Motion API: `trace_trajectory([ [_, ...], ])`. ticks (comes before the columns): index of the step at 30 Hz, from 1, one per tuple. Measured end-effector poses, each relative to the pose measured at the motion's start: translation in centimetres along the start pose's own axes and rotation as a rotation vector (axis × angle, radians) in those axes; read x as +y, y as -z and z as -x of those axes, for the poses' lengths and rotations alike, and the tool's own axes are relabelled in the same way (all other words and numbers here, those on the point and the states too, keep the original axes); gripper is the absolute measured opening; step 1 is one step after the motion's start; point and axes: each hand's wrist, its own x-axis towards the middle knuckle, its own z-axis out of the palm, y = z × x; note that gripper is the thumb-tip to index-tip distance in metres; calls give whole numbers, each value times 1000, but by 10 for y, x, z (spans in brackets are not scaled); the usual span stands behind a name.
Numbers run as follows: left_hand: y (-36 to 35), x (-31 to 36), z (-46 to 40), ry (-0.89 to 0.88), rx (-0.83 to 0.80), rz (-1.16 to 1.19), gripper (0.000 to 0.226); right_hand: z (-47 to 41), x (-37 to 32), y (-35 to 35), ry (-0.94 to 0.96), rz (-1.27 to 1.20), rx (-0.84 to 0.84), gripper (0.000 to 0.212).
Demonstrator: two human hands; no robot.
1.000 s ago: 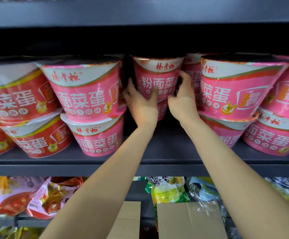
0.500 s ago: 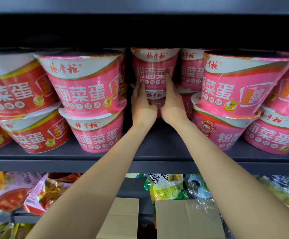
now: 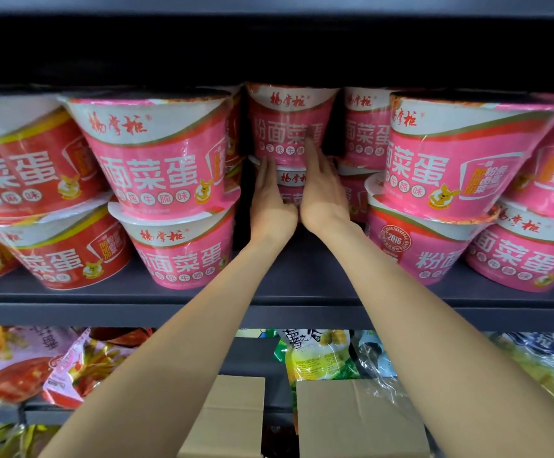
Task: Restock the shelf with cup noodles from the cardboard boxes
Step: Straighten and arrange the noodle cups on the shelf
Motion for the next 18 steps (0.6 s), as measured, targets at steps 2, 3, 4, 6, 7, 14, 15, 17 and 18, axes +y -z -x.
trace_trajectory([
  [2, 0, 0, 0, -2, 1, -8, 72, -2, -3, 0, -40, -35, 41, 68],
  [3, 1, 0, -2, 5, 9, -22, 73, -3, -3, 0, -52, -48, 66, 67],
  [4, 2, 1, -5, 16, 21, -44, 74, -4, -3, 0, -60, -66, 91, 66],
  [6, 3, 5, -14, 41, 61, -108, 74, -6, 0, 0, -51, -99, 124, 65],
  [7, 4, 8, -19, 50, 86, -114, 71, -6, 1, 1, -35, -99, 124, 66],
  [14, 9, 25, -44, 147, 60, 111, 57, -7, 1, 5, 29, -197, 55, 79],
  [15, 7, 25, -41, 143, 56, 81, 56, -7, 2, 5, 26, -225, 57, 79],
  [17, 3, 23, -35, 91, 72, -13, 60, -8, 5, 8, 6, -270, 71, 76],
  [18, 2, 21, -32, 56, 80, -73, 64, -8, 6, 8, -3, -268, 78, 75],
])
